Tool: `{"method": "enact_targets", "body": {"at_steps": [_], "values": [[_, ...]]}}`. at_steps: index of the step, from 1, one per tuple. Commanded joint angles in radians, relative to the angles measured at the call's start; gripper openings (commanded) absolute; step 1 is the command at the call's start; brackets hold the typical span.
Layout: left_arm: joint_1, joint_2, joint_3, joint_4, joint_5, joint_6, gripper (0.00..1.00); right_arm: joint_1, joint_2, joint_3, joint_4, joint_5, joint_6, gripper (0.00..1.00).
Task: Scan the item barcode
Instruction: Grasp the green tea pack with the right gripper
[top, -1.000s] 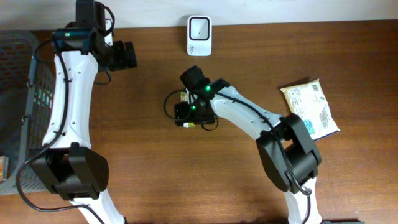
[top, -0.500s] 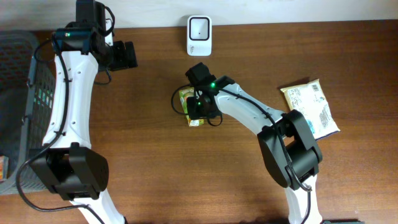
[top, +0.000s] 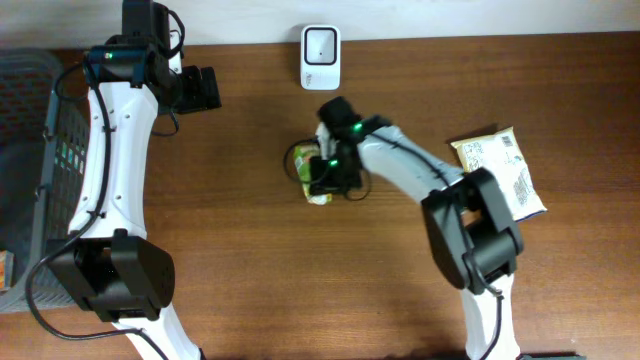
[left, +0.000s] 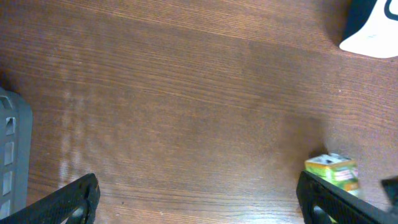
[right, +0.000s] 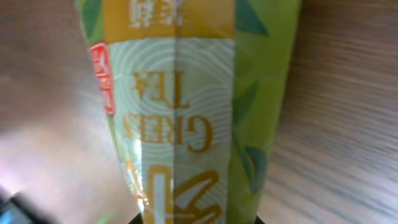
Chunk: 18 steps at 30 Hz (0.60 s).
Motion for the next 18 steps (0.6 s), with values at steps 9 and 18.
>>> {"method": "enact_targets", "body": {"at_steps": [9,18], "values": [[0.005,0.004,0.001,-0.001,0.011,0.009,0.99,-0.448,-0.349,0.004,-0.082,-0.976,-0.394,0.15],[0.004,0.004,0.001,-0.001,0.011,0.009,0.99,-0.400,-0.351,0.004,-0.169,-0.844,-0.676,0.14]]}}
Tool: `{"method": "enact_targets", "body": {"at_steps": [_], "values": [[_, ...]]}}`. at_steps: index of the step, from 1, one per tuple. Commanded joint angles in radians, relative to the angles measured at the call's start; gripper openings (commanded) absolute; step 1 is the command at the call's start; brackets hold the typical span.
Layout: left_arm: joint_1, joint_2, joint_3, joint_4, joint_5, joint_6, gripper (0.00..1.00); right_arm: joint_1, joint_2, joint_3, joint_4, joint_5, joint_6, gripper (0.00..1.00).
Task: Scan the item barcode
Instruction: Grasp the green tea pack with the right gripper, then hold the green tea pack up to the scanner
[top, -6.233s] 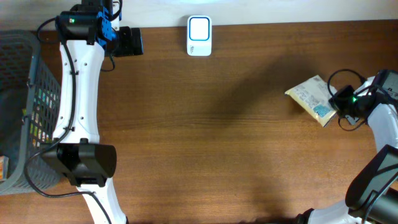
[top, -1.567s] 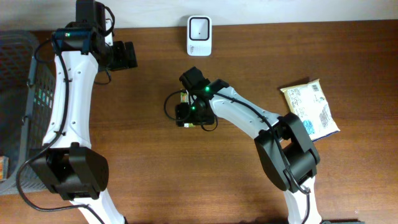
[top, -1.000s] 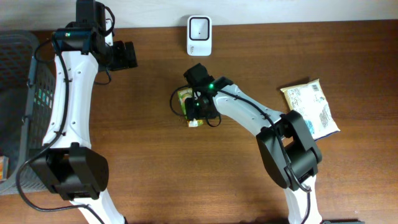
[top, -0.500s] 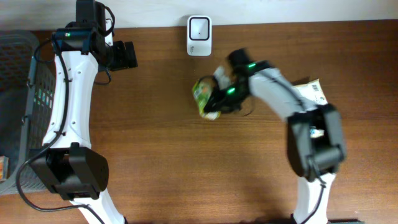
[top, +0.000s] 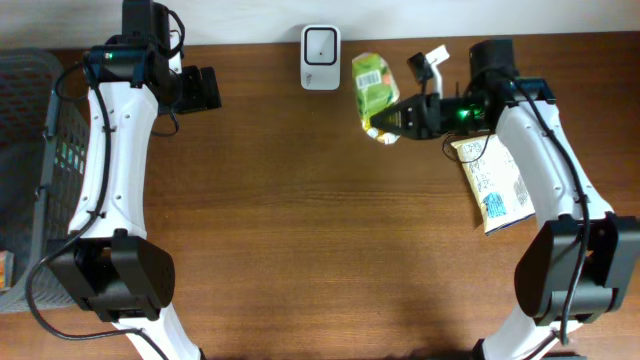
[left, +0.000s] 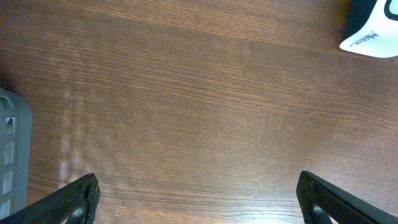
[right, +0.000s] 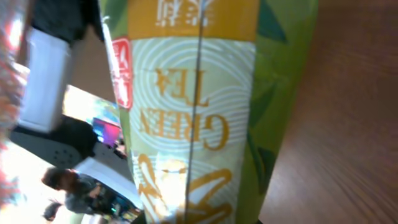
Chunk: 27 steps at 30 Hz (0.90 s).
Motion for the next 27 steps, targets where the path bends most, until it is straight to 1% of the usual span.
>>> {"method": "enact_targets", "body": {"at_steps": [1,6,8,10,11,12,13,14,15,16,18,20,23,26,27], "values": [[0.005,0.004,0.001,-0.001,0.010,0.009,0.99,0.059,-0.038,0.012,-0.060,0.055,-0.175,0.13],[0.005,0.004,0.001,-0.001,0.010,0.009,0.99,0.122,-0.038,0.012,-0.071,0.051,-0.181,0.13],[0.005,0.004,0.001,-0.001,0.010,0.009,0.99,0.125,-0.039,0.027,-0.078,0.073,-0.121,0.09],[0.004,0.004,0.001,-0.001,0.010,0.009,0.99,0.158,-0.039,0.117,-0.089,0.401,0.026,0.04],[0.005,0.004,0.001,-0.001,0.010,0.009,0.99,0.190,-0.038,0.183,-0.101,0.587,0.050,0.04],[0.005,0.004,0.001,-0.001,0.010,0.009,0.99,0.256,-0.038,0.275,-0.095,0.959,0.078,0.04],[0.005,0.004,0.001,-0.001,0.010,0.009,0.99,0.298,-0.037,0.305,-0.066,1.168,0.081,0.04],[0.004,0.004,0.001,-0.001,0.010,0.009,0.99,0.380,-0.034,0.309,0.056,1.559,0.076,0.04],[0.005,0.004,0.001,-0.001,0.010,0.009,0.99,0.419,-0.015,0.307,0.149,1.742,0.047,0.04],[0.005,0.004,0.001,-0.001,0.010,0.009,0.99,0.452,0.022,0.307,0.266,1.846,-0.047,0.04],[0.004,0.004,0.001,-0.001,0.010,0.009,0.99,0.465,0.108,0.307,0.459,1.873,-0.235,0.04],[0.005,0.004,0.001,-0.001,0.010,0.009,0.99,0.452,0.179,0.307,0.587,1.881,-0.360,0.04],[0.004,0.004,0.001,-0.001,0.010,0.009,0.99,0.416,0.323,0.307,0.884,1.929,-0.609,0.04],[0.005,0.004,0.001,-0.001,0.010,0.009,0.99,0.396,0.441,0.307,1.109,1.928,-0.795,0.04],[0.005,0.004,0.001,-0.001,0.010,0.009,0.99,0.392,0.469,0.307,1.153,1.928,-0.821,0.04]]}}
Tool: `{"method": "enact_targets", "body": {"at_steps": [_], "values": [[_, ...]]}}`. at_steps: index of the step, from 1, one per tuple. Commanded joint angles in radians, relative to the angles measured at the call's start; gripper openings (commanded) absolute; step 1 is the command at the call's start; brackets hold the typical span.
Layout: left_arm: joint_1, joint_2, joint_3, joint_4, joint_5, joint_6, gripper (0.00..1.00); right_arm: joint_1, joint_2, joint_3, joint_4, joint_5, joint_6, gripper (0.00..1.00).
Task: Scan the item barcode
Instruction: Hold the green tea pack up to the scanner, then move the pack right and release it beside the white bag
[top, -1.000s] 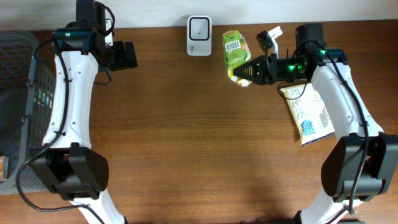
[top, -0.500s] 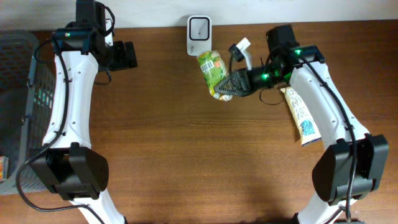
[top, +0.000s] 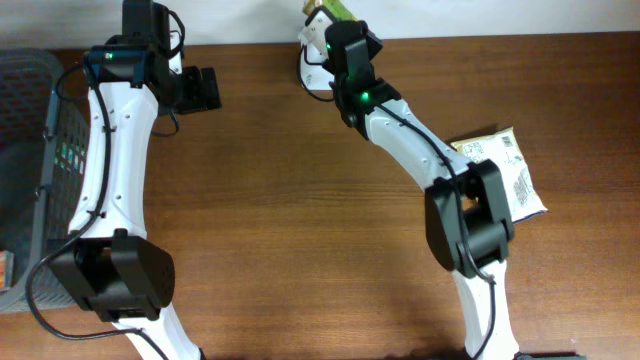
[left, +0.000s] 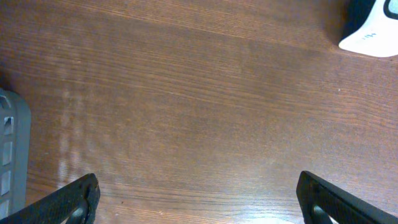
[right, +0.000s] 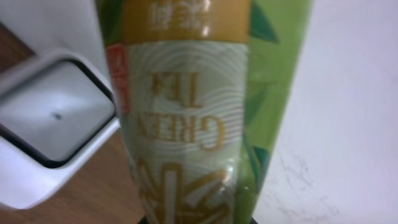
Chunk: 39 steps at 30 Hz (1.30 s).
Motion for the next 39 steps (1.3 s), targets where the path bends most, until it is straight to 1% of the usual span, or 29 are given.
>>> {"method": "enact_targets", "body": {"at_steps": [1,3,4,8,22,24,25,26,28,29,30,31,33,34,35,37,38,39], "values": [[0.005,0.004,0.001,-0.001,0.006,0.009,0.99,-0.012,0.073,0.024,0.158,0.036,-0.188,0.04],[0.005,0.004,0.001,-0.001,0.006,0.009,0.99,-0.018,0.130,0.024,0.248,0.035,-0.187,0.04],[0.005,0.004,0.001,-0.001,0.006,0.009,0.99,-0.018,0.145,0.024,0.255,0.019,-0.187,0.04],[0.005,0.004,0.001,-0.001,0.006,0.009,0.99,-0.022,0.175,0.024,0.245,-0.002,-0.187,0.04],[0.004,0.004,0.001,-0.001,0.006,0.009,0.99,-0.023,0.156,0.024,0.229,0.029,-0.186,0.05],[0.005,0.004,0.001,-0.001,0.006,0.009,0.99,-0.027,0.110,0.024,0.193,0.027,-0.150,0.05],[0.005,0.004,0.001,-0.001,0.006,0.009,0.99,-0.031,0.072,0.024,0.159,0.019,-0.068,0.05],[0.005,0.004,0.001,-0.001,0.006,0.009,0.99,-0.037,0.018,0.024,0.089,-0.008,0.031,0.04],[0.004,0.004,0.001,-0.001,0.006,0.009,0.99,-0.044,-0.096,0.024,-0.109,-0.110,0.156,0.04],[0.005,0.004,0.001,-0.001,0.006,0.009,0.99,-0.043,-0.167,0.024,-0.221,-0.151,0.246,0.04],[0.005,0.004,0.001,-0.001,0.006,0.009,0.99,-0.043,-0.214,0.024,-0.295,-0.173,0.311,0.04],[0.005,0.004,0.001,-0.001,0.006,0.009,0.99,-0.044,-0.283,0.024,-0.422,-0.209,0.457,0.04],[0.005,0.004,0.001,-0.001,0.006,0.009,0.99,-0.045,-0.362,0.024,-0.605,-0.242,0.647,0.04],[0.004,0.004,0.001,-0.001,0.006,0.009,0.99,-0.050,-0.407,0.024,-0.741,-0.246,0.745,0.04],[0.005,0.004,0.001,-0.001,0.006,0.009,0.99,-0.056,-0.445,0.024,-0.905,-0.247,0.785,0.04],[0.004,0.004,0.001,-0.001,0.006,0.009,0.99,-0.076,-0.463,0.024,-1.183,-0.277,0.834,0.04],[0.005,0.004,0.001,-0.001,0.006,0.009,0.99,-0.093,-0.455,0.015,-1.295,-0.325,0.850,0.04],[0.004,0.004,0.001,-0.001,0.006,0.009,0.99,-0.110,-0.448,-0.006,-1.369,-0.364,0.850,0.04]]}}
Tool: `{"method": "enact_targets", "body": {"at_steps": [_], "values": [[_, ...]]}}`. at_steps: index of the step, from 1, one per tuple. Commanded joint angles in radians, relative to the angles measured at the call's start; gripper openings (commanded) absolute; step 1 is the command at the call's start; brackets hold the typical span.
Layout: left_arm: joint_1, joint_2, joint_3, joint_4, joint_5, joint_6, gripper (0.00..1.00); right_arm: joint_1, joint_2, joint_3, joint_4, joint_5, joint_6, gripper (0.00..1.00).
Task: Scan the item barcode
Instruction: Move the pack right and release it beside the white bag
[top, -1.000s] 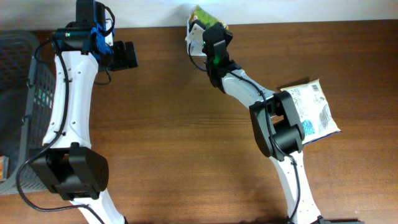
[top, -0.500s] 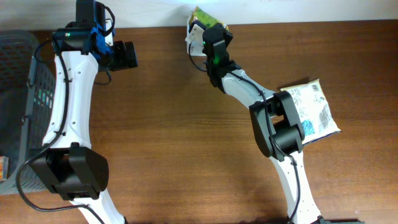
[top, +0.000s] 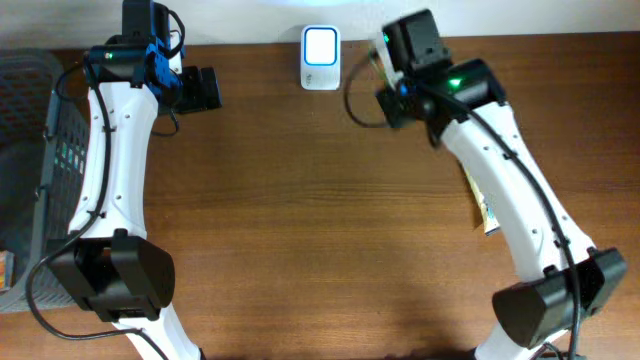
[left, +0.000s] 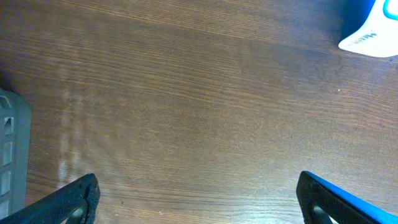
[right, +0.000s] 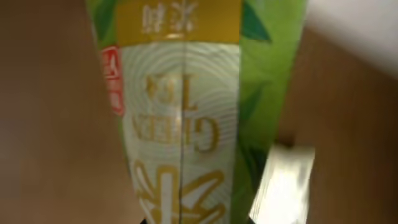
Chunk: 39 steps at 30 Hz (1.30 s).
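Observation:
A green-and-yellow "Green Tea" pack (right: 186, 118) fills the right wrist view, with my right gripper (right: 198, 219) shut on its lower end. In the overhead view the right wrist (top: 412, 45) covers nearly all of the pack, and it hangs just right of the white scanner (top: 320, 45), whose face glows bright. No barcode shows on the pack's visible side. My left gripper (left: 199, 202) stands open over bare wood at the back left, with the scanner's corner (left: 372, 37) at the far right of its view.
A yellow snack packet (top: 482, 205) lies on the right, mostly under the right arm. A grey basket (top: 30, 150) stands along the left edge, and its rim (left: 9, 155) shows in the left wrist view. The wooden table (top: 300, 220) spans the middle.
My right gripper, still shut on the tea pack, has gone from directly over the scanner to a spot just right of it. The scanner's face now glows brighter. The left arm has not moved.
My right gripper was shut on the tea pack at the table's middle. Then it held the pack in the air right of the scanner. Then the pack was over the scanner at the back edge, and now it hangs just to the scanner's right.

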Motion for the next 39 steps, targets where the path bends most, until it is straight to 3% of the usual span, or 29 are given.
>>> {"method": "enact_targets", "body": {"at_steps": [1,5,10,14,17,20,23,27,33,39], "values": [[0.004,0.004,0.001,-0.001,0.007,0.009,0.99,-0.060,0.029,-0.077,-0.123,-0.109,0.104,0.04],[0.005,0.004,0.001,-0.001,0.007,0.009,0.99,-0.151,0.029,-0.344,-0.089,-0.150,0.101,0.04],[0.005,0.004,0.001,-0.001,0.007,0.009,0.99,-0.304,0.029,-0.618,0.240,-0.150,0.053,0.04],[0.005,0.004,0.001,-0.001,0.007,0.009,0.99,-0.412,0.032,-0.697,0.394,-0.150,-0.016,0.05],[0.005,0.004,0.001,-0.001,0.007,0.009,0.99,-0.464,0.032,-0.695,0.402,-0.167,-0.017,0.33],[0.005,0.004,0.001,-0.001,0.007,0.009,0.99,-0.466,0.024,-0.655,0.379,-0.328,-0.043,0.67],[0.005,0.004,0.001,-0.001,0.007,0.009,0.99,-0.459,0.013,-0.467,0.244,-0.506,-0.042,0.99],[0.005,0.004,0.001,-0.001,0.007,0.009,0.99,-0.380,0.013,-0.235,0.076,-0.623,-0.037,0.99],[0.005,0.004,0.001,-0.001,0.007,0.009,0.99,-0.197,0.034,-0.230,0.093,-0.665,-0.035,0.99],[0.004,0.004,0.001,-0.040,0.121,0.009,0.99,-0.171,0.036,-0.230,0.095,-0.666,-0.035,0.99]]}}
